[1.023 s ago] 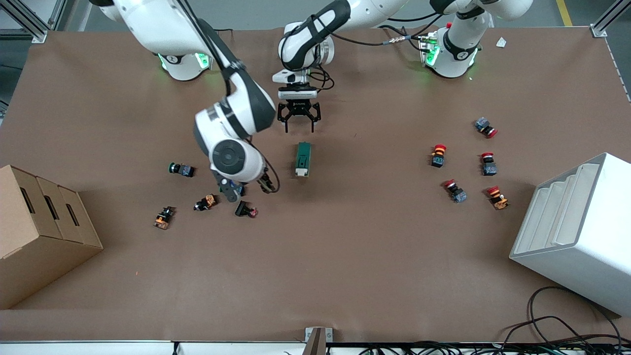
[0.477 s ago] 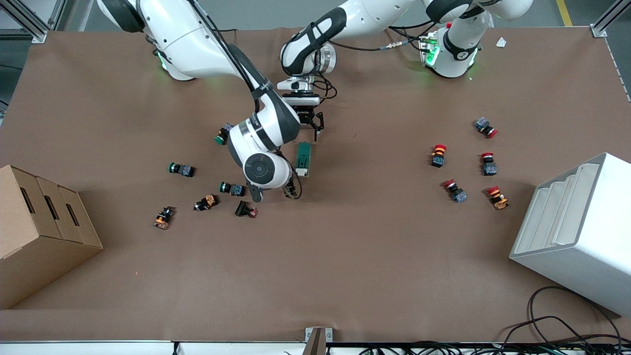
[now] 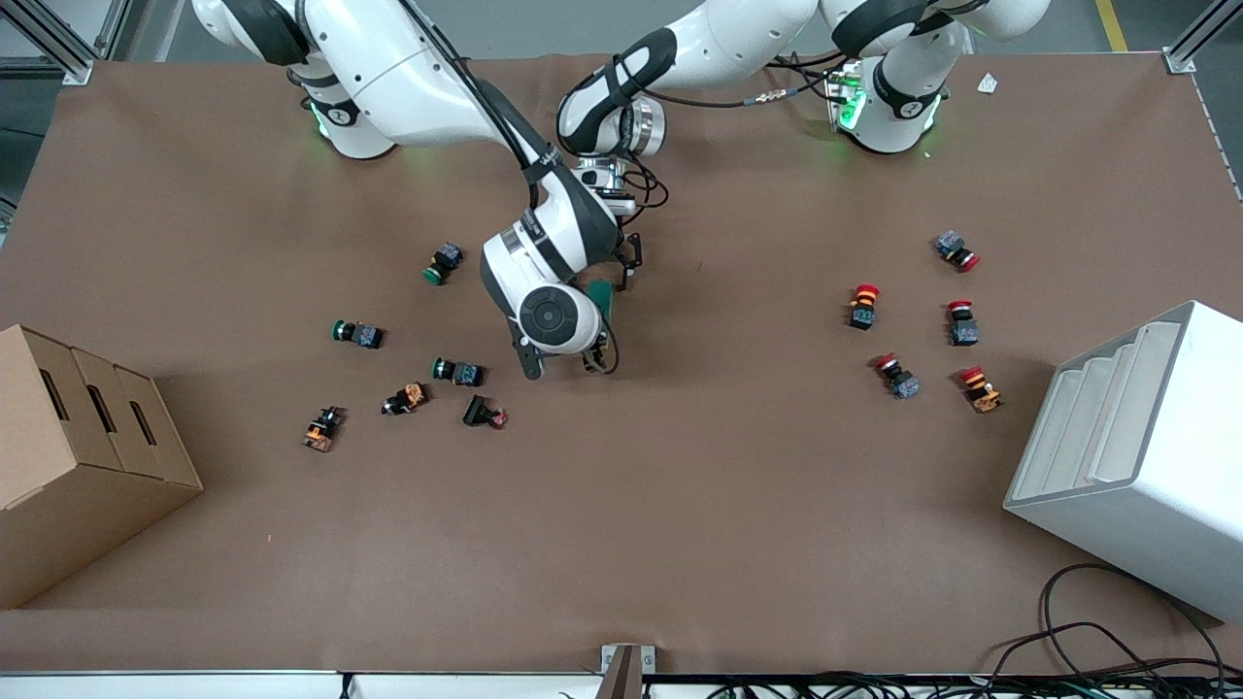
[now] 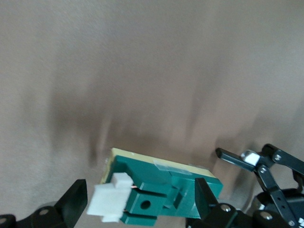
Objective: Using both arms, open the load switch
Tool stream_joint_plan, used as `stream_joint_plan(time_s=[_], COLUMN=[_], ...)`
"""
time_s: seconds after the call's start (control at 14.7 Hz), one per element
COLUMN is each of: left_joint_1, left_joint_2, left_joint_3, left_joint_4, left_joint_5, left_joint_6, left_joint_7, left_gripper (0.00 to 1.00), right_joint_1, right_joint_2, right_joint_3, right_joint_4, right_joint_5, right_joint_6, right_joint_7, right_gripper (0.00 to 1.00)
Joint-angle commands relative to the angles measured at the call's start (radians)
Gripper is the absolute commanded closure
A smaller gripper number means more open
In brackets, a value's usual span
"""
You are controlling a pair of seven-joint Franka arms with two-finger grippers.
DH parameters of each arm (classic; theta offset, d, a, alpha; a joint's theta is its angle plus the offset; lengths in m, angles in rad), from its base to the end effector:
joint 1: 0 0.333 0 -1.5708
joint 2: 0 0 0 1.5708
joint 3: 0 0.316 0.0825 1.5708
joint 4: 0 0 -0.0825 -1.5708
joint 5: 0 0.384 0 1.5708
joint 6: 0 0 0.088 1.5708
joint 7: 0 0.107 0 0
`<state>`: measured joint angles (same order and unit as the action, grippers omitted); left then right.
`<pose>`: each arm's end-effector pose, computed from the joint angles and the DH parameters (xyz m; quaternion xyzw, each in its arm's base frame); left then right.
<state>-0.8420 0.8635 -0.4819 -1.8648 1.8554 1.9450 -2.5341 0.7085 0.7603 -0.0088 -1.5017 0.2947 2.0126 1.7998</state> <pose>0.2132 -0.5670 0.0826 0.8679 -0.0247 0.4955 0.0259 0.5136 0.4559 0.2004 0.7963 -0.5798 -0.1534 0.0785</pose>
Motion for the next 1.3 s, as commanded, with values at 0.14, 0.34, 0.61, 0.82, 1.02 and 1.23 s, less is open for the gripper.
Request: stream_joint_plan(time_s=[0.14,0.34,0.61,0.82,1.02,1.23], left_joint_1=[-0.017,-0.032,-0.039,-0.04,-0.046,-0.048], left_joint_2=[0.029,0.039,0.046,0.057,0.065,0.065], left_joint_3=[0.0,0.0,0.0,0.002,0.002,0.002], left_joint_4=[0.006,0.004,0.004,0.004,0.006,0.004], left_joint_5=[0.03,0.03,0.03,0.031,0.031,0.031], left_joint_6=[-0.044,-0.06,-0.06,-0.067,-0.08,-0.08], left_joint_7=[-0.018,-0.018,-0.017,-0.018,-0.018,-0.018], left_gripper=[0.0,0.0,0.0,0.0,0.0,0.0], right_joint_1=[0.003,0.002,0.005,0.011,0.031,0.042], right_joint_2=[-0.004,-0.006,-0.016,-0.015,-0.009,-0.007], right_joint_3=[0.009,0.009,0.009,0.013,0.015,0.015], right_joint_4=[0.04,0.107,0.133,0.13,0.117,0.087], right_joint_5=[0.018,0.02,0.017,0.015,0.011,0.004], right_joint_6=[-0.122,-0.247,-0.345,-0.367,-0.365,-0.357], right_joint_7=[0.024,0.026,0.021,0.018,0.018,0.016], right_gripper=[0.0,0.0,0.0,0.0,0.0,0.0])
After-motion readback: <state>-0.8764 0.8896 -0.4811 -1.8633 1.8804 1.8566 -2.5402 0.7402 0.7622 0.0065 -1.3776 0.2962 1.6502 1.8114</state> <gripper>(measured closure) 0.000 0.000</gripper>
